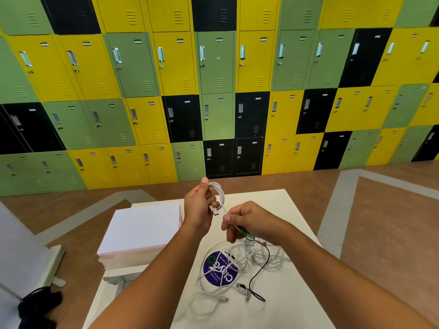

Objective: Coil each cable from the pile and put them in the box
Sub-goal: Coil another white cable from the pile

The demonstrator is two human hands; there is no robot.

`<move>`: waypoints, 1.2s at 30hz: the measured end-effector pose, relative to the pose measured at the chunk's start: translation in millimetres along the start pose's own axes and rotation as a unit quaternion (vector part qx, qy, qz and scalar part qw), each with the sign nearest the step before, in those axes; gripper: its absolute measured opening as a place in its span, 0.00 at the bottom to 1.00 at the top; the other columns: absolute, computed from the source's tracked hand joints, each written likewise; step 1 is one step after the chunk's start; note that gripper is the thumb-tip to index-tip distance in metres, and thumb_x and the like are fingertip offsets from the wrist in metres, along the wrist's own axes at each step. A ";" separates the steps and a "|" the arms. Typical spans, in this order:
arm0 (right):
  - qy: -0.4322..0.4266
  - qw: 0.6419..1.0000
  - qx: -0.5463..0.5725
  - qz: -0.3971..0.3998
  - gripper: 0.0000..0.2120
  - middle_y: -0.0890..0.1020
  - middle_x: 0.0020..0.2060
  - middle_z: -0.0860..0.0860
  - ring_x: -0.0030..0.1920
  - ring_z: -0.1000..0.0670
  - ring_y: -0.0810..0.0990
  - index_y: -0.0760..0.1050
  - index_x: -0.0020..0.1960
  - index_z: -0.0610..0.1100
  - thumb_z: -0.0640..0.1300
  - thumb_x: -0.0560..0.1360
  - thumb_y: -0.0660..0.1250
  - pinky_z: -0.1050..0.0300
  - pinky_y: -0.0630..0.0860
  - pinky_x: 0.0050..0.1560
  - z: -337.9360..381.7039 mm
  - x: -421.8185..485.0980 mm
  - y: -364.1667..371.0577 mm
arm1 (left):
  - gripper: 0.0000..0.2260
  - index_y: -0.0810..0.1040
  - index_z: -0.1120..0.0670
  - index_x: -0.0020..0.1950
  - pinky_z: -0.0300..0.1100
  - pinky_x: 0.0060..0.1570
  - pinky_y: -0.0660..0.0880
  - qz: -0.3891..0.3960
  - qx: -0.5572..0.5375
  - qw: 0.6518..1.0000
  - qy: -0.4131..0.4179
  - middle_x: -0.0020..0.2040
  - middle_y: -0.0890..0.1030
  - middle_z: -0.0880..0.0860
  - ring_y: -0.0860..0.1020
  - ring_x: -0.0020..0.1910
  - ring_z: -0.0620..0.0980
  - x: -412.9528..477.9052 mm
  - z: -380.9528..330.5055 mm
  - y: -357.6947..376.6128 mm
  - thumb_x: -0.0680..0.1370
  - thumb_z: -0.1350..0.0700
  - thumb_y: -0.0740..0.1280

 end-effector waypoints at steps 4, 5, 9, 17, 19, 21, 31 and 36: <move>0.000 0.993 -0.100 -0.061 0.12 0.83 0.38 0.49 0.37 0.55 0.78 0.85 0.48 0.42 0.46 0.82 0.65 0.61 0.74 0.40 -1.5 -3.1 -14.5 | 0.14 0.75 0.56 0.41 0.38 0.27 0.66 0.018 -0.027 0.999 -0.035 0.27 0.67 0.47 0.63 0.24 0.42 -3.2 7.1 2.7 0.84 0.52 0.62; -0.007 0.989 -0.118 -0.084 0.11 0.83 0.40 0.48 0.40 0.51 0.78 0.86 0.47 0.45 0.48 0.81 0.66 0.58 0.75 0.42 -1.6 -4.1 -20.3 | 0.14 0.75 0.56 0.41 0.39 0.29 0.66 0.012 -0.029 0.999 -0.041 0.27 0.67 0.47 0.63 0.25 0.42 -3.0 8.5 1.5 0.84 0.51 0.62; -0.026 0.981 -0.148 -0.120 0.07 0.82 0.38 0.55 0.40 0.53 0.80 0.86 0.45 0.48 0.47 0.78 0.70 0.59 0.75 0.43 -1.4 -4.2 -29.5 | 0.15 0.73 0.55 0.40 0.39 0.30 0.65 -0.015 -0.065 0.995 -0.075 0.26 0.65 0.46 0.61 0.24 0.43 -2.2 14.5 -3.6 0.84 0.48 0.61; -0.037 0.986 -0.094 -0.133 0.07 0.84 0.41 0.45 0.38 0.50 0.83 0.82 0.48 0.45 0.36 0.76 0.69 0.54 0.81 0.40 -12.4 -2.2 -28.5 | 0.15 0.73 0.55 0.40 0.37 0.31 0.63 -0.028 -0.107 0.989 -0.095 0.26 0.63 0.46 0.60 0.24 0.42 -0.6 16.7 -7.2 0.84 0.48 0.61; -0.061 0.983 -0.035 -0.167 0.02 0.85 0.41 0.45 0.39 0.48 0.84 0.82 0.47 0.44 0.38 0.76 0.71 0.49 0.83 0.44 -10.2 -4.2 -32.3 | 0.15 0.73 0.55 0.41 0.38 0.34 0.64 -0.030 -0.110 0.989 -0.094 0.26 0.64 0.47 0.61 0.24 0.42 1.9 17.5 -8.5 0.84 0.49 0.61; -0.071 0.976 0.020 -0.205 0.02 0.85 0.40 0.43 0.39 0.46 0.85 0.81 0.47 0.42 0.39 0.78 0.70 0.46 0.83 0.46 -9.9 -5.4 -39.4 | 0.15 0.72 0.56 0.41 0.39 0.36 0.63 -0.030 -0.124 0.987 -0.100 0.26 0.64 0.47 0.62 0.24 0.43 3.6 19.8 -8.0 0.84 0.49 0.60; -0.069 0.937 0.238 -0.246 0.05 0.85 0.40 0.38 0.36 0.46 0.84 0.78 0.50 0.37 0.35 0.81 0.63 0.57 0.81 0.37 -7.9 -3.0 -45.3 | 0.17 0.73 0.53 0.39 0.53 0.55 0.72 0.015 -0.103 0.989 -0.110 0.24 0.67 0.46 0.75 0.33 0.46 -3.0 19.4 11.3 0.85 0.47 0.58; -0.059 0.902 0.311 -0.294 0.05 0.83 0.39 0.37 0.33 0.45 0.83 0.73 0.51 0.39 0.31 0.81 0.61 0.56 0.82 0.36 -15.2 -8.5 -52.4 | 0.18 0.73 0.55 0.38 0.55 0.57 0.70 0.066 -0.136 0.978 -0.145 0.25 0.66 0.48 0.76 0.34 0.49 -7.2 26.7 24.7 0.84 0.48 0.58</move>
Point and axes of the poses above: each hand's wrist, its own x-axis towards the middle knuckle, its own y-axis out of the palm, z = x × y, the point moved 10 cm from there along x, towards the middle knuckle
